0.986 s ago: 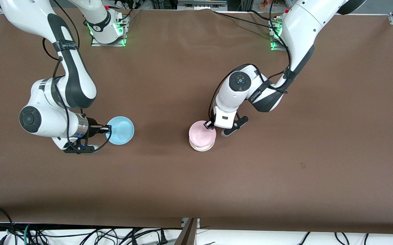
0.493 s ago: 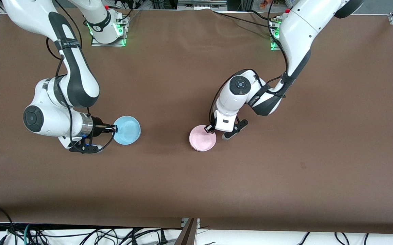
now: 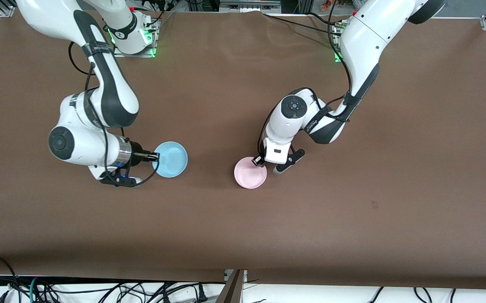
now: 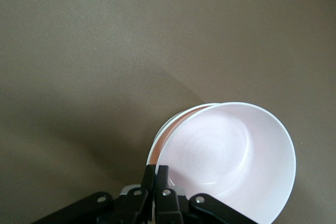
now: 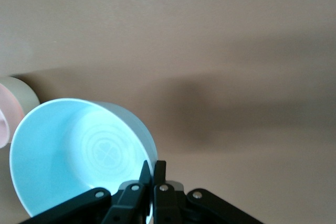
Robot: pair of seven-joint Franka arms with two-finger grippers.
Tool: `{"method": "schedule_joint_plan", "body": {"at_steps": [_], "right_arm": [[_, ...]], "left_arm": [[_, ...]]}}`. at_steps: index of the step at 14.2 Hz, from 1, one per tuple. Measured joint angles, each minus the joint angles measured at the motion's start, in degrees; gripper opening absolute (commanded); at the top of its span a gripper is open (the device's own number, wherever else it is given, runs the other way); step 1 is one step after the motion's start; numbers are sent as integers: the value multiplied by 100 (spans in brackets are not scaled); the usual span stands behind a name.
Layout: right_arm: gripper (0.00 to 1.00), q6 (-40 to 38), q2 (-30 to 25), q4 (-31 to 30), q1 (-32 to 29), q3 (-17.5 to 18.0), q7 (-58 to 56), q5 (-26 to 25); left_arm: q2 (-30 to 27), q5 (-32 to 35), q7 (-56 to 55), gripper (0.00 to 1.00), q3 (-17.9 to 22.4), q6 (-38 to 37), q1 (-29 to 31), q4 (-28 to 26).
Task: Stack pink and blue bowls on white bowl
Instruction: 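Release the pink bowl while the right gripper carries the blue bowl over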
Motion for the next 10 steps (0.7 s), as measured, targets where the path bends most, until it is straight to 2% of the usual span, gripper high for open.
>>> {"method": "schedule_joint_plan", "body": {"at_steps": [1,3,5,6,10], "right_arm": [[0,66,14,2,78,3,141,62],[0,282,69,17,270,7,458,150],[0,451,151,83,450,9,758,153],[0,476,193,122,509,9,857,153],[0,832,322,202,718,13,1338,163]], "left_arm": [[0,0,-3,33,10,0,0,3],[0,0,-11,48,23,1,2,12],[0,0,-20,49,27,1,3,22],[0,0,-25,46,28,1,3,27],[-2,0,-52,4,47,15,37,231]]}}
